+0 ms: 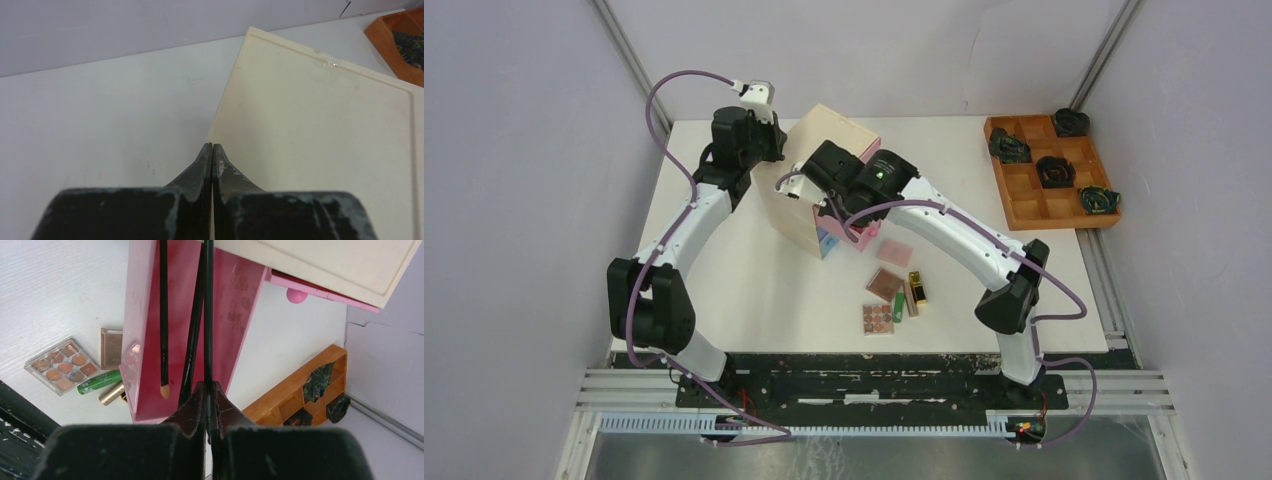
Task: Organize the makeup
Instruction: Place the makeup brush in the drawer.
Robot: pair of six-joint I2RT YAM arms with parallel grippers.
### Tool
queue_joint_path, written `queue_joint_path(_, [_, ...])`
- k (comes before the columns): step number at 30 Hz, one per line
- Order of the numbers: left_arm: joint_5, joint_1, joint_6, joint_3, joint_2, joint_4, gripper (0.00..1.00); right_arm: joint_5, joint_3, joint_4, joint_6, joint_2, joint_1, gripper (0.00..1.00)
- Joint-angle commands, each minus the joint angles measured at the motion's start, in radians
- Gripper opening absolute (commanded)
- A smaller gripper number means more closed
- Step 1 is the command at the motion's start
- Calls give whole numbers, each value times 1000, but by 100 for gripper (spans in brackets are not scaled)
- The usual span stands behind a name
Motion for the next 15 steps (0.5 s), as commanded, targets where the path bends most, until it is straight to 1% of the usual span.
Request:
queue_joint_path(1, [-31,21,-14,-65,48,-267,3,42,-24,1,-5,-93,-11,2])
queue_joint_path(7, [-29,20,-15,-65,47,-265,3,49,-23,-12,-27,-115,-13,2])
queue_joint_path(15, [-33,20,-14,-64,43,-265,3,34,-21,-40,-34,-91,-13,1])
